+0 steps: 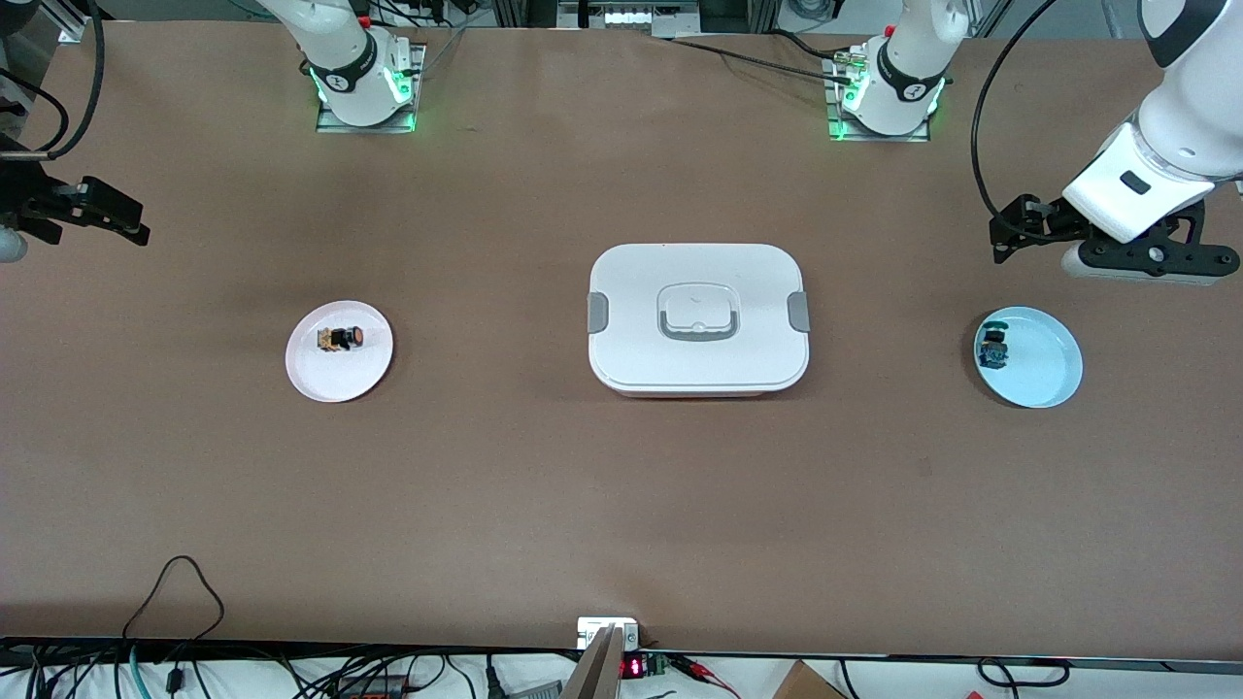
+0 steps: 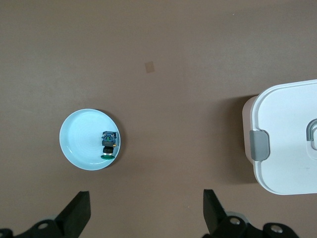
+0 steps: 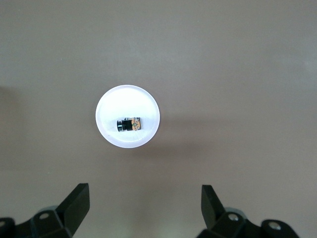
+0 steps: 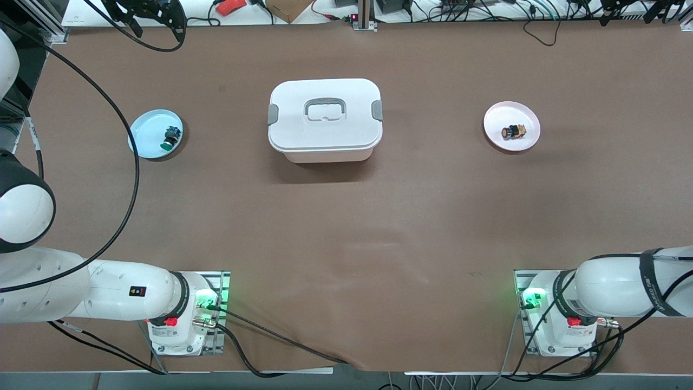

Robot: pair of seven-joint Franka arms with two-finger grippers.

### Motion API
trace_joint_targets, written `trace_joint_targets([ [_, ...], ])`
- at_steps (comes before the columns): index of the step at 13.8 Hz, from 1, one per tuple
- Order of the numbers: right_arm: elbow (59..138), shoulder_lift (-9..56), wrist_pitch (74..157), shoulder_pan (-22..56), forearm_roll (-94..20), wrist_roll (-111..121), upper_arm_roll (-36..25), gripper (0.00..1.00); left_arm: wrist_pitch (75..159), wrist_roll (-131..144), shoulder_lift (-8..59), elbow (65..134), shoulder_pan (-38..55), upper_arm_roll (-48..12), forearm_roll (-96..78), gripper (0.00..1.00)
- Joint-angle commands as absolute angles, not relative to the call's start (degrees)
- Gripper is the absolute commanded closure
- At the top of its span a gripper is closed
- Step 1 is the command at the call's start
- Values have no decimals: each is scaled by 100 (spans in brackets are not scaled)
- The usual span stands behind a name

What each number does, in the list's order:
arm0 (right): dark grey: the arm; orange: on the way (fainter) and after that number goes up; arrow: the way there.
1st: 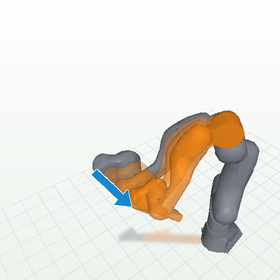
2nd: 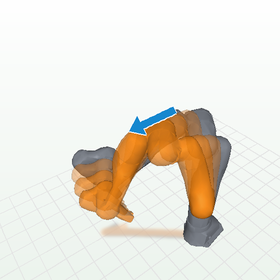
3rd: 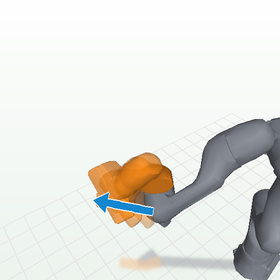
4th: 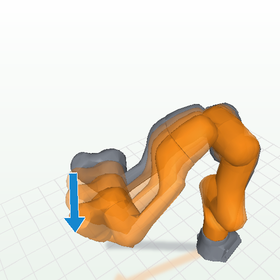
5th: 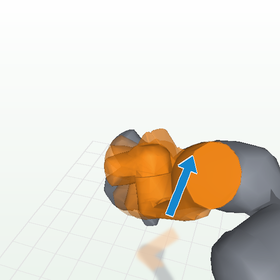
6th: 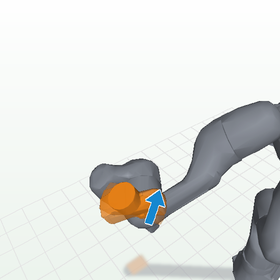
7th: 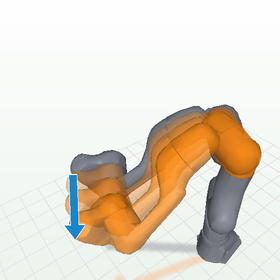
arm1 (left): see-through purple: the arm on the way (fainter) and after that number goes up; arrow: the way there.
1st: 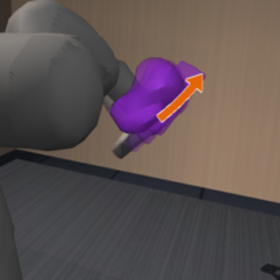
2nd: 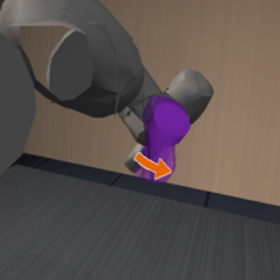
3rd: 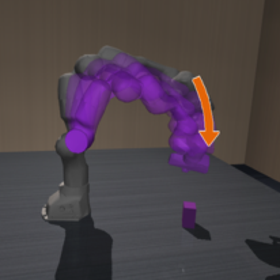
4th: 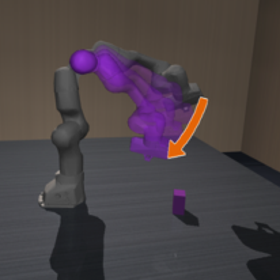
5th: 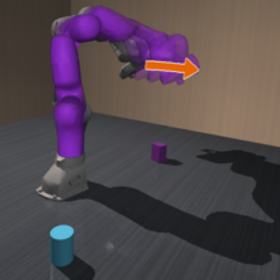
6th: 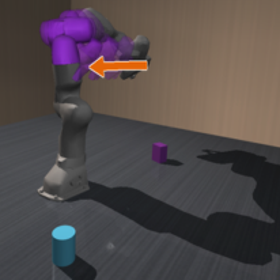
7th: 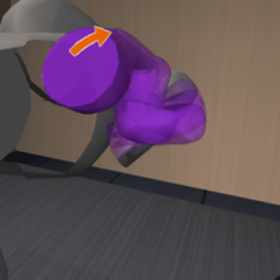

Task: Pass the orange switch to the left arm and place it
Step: 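Move the right gripper down over the orange switch on the white plate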

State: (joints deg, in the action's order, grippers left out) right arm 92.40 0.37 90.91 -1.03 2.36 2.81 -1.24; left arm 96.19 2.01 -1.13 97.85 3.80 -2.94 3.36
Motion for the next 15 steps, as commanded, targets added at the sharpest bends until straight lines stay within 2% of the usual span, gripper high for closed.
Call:
trace_joint_targets([
  [1,9141,35,8974,-88,158,246,-114,0,9510,255,-53,9633,404,-272,228,0],
  [7,9167,105,8974,-88,149,176,-123,0,9510,255,-61,9633,413,-272,220,0],
  [15,9158,738,9202,-27,237,229,-114,0,9510,255,-62,9633,413,-272,220,0],
])
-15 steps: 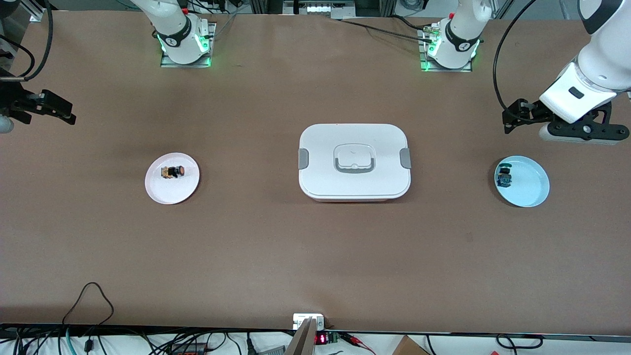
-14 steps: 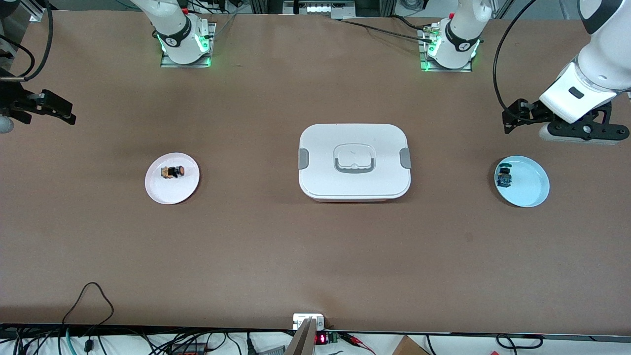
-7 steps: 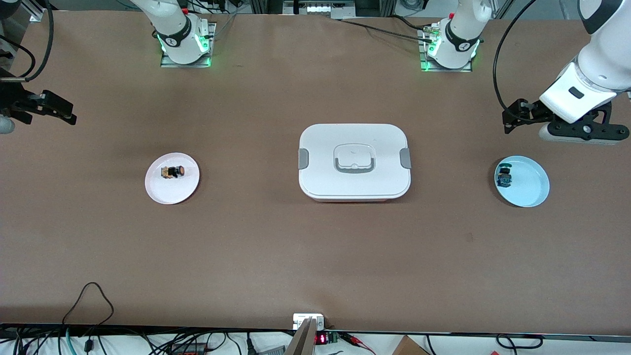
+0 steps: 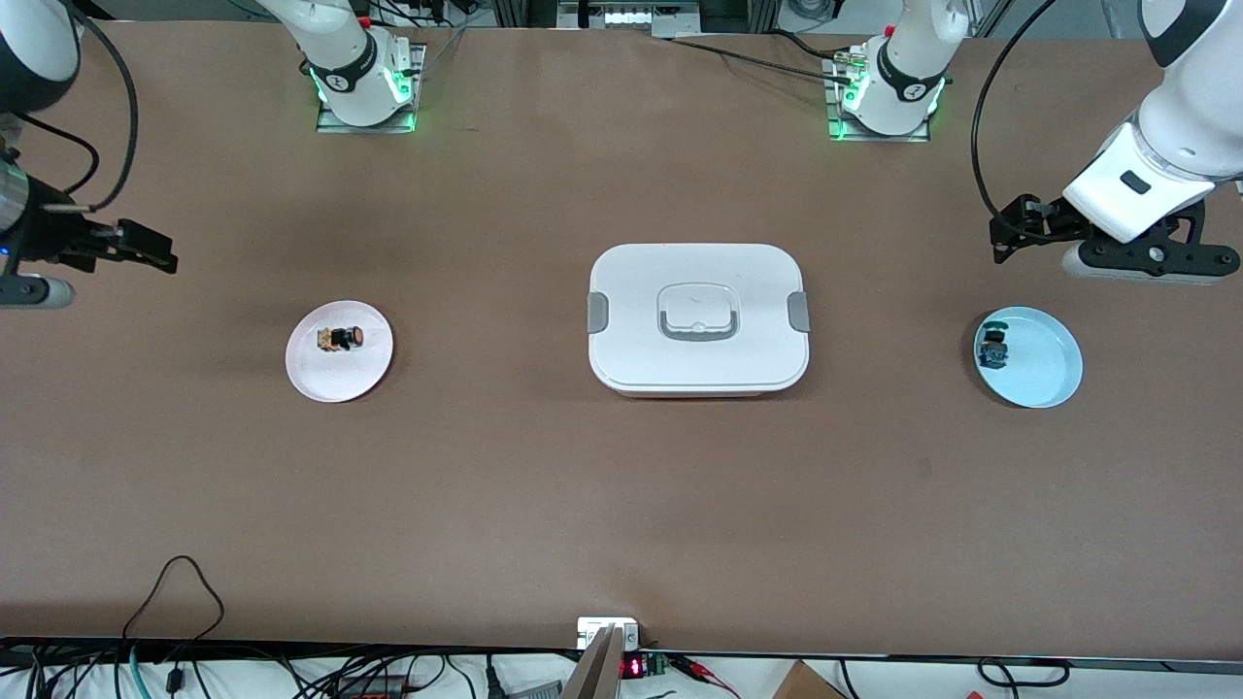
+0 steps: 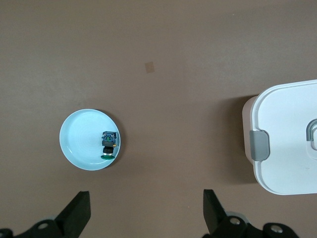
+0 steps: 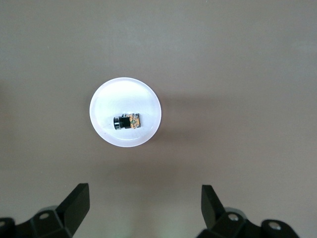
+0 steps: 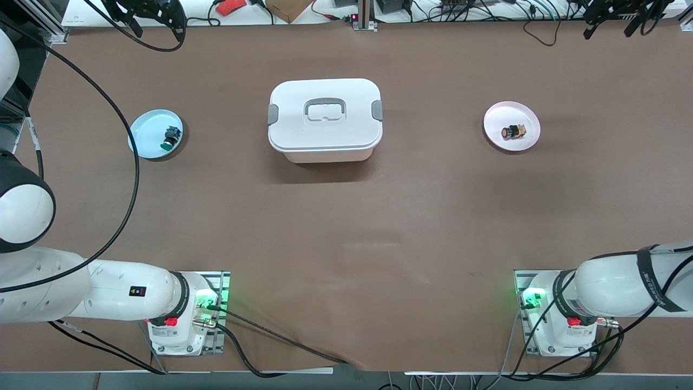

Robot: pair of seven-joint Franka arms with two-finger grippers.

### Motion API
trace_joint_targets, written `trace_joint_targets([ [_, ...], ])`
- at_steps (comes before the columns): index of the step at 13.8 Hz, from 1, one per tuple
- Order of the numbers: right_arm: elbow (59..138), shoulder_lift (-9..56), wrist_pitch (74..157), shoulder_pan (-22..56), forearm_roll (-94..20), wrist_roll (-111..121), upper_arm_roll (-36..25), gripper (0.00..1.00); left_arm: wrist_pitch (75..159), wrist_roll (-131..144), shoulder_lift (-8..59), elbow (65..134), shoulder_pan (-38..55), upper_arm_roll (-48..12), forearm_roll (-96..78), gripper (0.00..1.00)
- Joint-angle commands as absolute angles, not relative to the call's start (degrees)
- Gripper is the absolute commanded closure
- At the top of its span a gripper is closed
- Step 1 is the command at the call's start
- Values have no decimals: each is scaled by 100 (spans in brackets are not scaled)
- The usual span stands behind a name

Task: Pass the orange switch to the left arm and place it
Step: 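Move the right gripper down over the orange switch on the white plate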

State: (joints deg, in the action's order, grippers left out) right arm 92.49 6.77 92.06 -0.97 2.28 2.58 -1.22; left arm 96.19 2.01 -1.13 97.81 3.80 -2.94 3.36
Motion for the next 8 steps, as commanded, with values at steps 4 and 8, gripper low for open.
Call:
trace_joint_targets([
  [4,9176,1062,9430,18,150,150,-114,0,9510,255,-62,9633,413,-272,220,0],
  [8,9193,1458,9799,35,149,149,-114,0,9510,255,-62,9633,413,-272,220,0],
])
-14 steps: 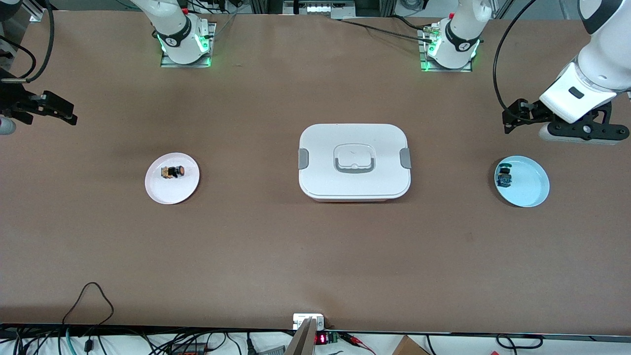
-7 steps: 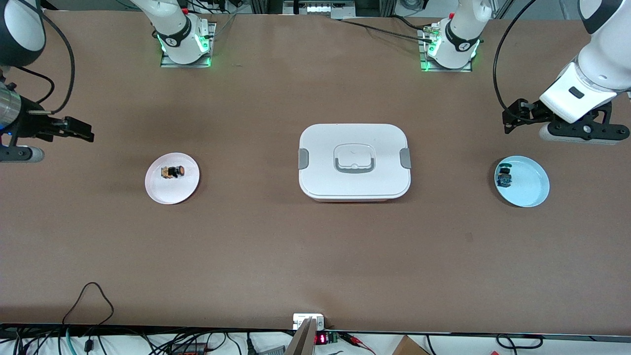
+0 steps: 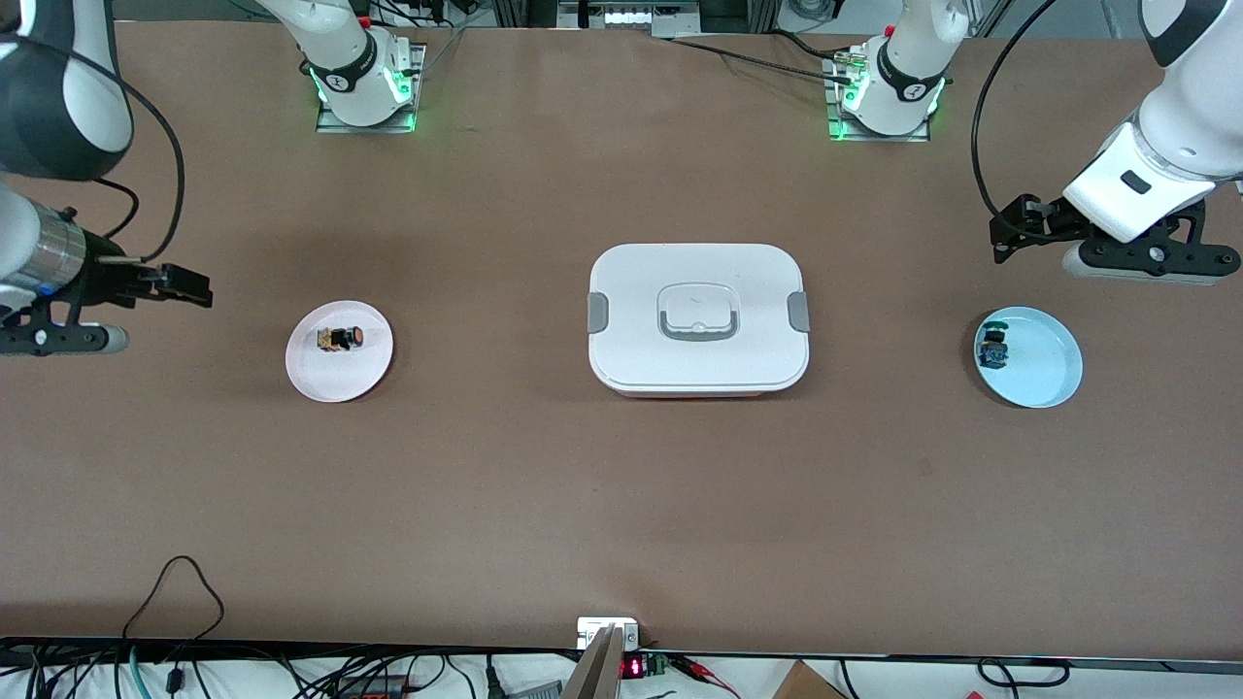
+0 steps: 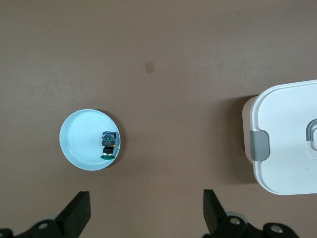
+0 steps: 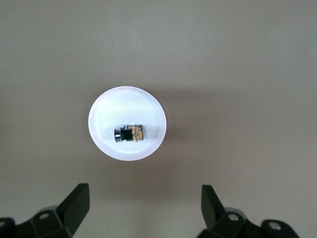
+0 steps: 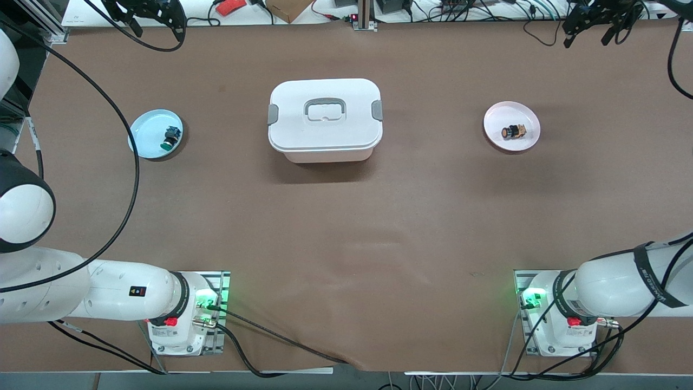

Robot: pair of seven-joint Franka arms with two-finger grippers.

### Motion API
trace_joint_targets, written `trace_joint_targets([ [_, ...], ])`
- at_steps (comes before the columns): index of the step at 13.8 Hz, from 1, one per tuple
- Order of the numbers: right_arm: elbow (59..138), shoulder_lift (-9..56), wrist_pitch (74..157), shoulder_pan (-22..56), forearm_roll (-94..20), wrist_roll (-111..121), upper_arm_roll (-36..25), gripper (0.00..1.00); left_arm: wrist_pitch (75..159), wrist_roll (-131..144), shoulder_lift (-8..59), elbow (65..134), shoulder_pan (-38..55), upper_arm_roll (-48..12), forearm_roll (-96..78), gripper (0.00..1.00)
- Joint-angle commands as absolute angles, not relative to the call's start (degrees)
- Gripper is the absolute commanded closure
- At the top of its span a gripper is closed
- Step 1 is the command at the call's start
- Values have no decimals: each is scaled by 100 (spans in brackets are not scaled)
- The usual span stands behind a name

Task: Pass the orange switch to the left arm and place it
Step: 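Move the right gripper down over the orange switch on the white plate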

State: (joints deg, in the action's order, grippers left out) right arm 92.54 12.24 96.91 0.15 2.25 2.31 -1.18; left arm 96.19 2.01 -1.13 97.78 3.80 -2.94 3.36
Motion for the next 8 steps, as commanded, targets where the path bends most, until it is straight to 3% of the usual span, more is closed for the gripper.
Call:
trace_joint_targets([
  [1,9193,1546,9826,35,141,149,-114,0,9510,255,-53,9633,413,-272,228,0],
  [3,9376,1617,10071,79,149,149,-114,0,9510,255,-61,9633,413,-272,220,0],
  [8,10721,1556,11397,123,141,149,-106,0,9510,264,-53,9633,413,-272,220,0],
])
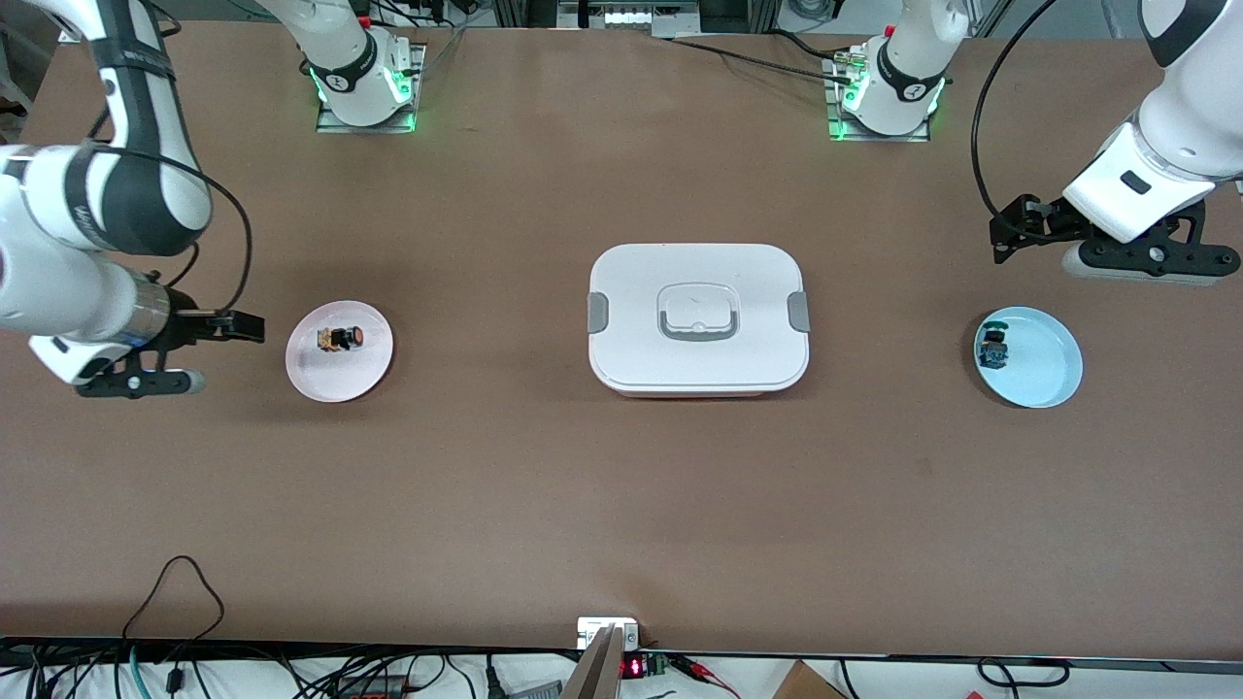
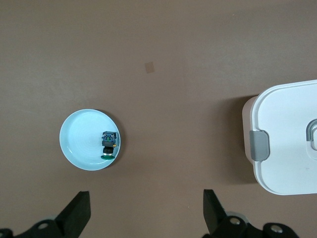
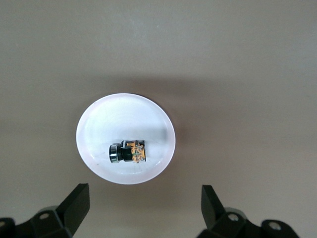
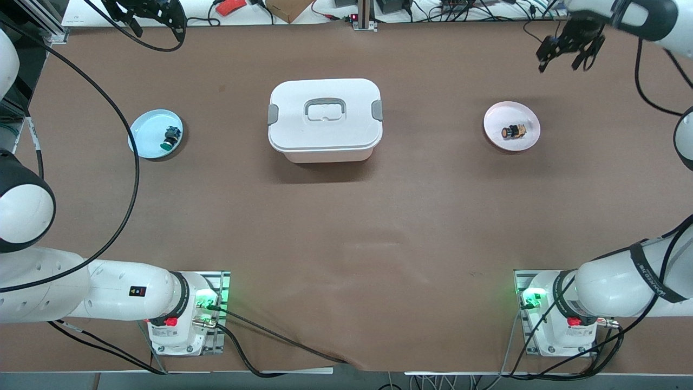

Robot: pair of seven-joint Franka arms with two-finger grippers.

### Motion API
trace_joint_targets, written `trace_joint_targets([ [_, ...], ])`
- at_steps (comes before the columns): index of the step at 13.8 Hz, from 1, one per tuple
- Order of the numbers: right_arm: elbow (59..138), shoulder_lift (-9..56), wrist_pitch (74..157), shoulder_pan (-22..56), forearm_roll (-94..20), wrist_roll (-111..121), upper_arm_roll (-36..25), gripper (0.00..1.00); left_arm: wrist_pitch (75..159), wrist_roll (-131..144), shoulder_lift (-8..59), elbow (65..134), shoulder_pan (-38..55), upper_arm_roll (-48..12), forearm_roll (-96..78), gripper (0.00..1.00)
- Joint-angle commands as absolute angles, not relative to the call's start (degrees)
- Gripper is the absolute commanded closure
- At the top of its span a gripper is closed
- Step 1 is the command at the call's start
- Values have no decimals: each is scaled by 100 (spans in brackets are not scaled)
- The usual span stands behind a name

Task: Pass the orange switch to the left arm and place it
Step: 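Move the right gripper down over the orange switch on the white plate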

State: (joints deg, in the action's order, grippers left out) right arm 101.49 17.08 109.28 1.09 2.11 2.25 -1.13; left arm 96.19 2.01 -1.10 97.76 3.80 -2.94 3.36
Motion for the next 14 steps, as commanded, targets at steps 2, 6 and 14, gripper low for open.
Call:
trace_joint_targets([
  [2,11073,1591,11706,123,141,193,-105,0,9510,264,-53,9633,413,-272,220,0],
  [6,11706,1652,12575,123,141,228,-9,0,9510,264,-53,9633,413,-272,220,0],
  [14,11839,2135,13007,141,167,641,193,0,9475,264,-62,9633,396,-272,220,0],
])
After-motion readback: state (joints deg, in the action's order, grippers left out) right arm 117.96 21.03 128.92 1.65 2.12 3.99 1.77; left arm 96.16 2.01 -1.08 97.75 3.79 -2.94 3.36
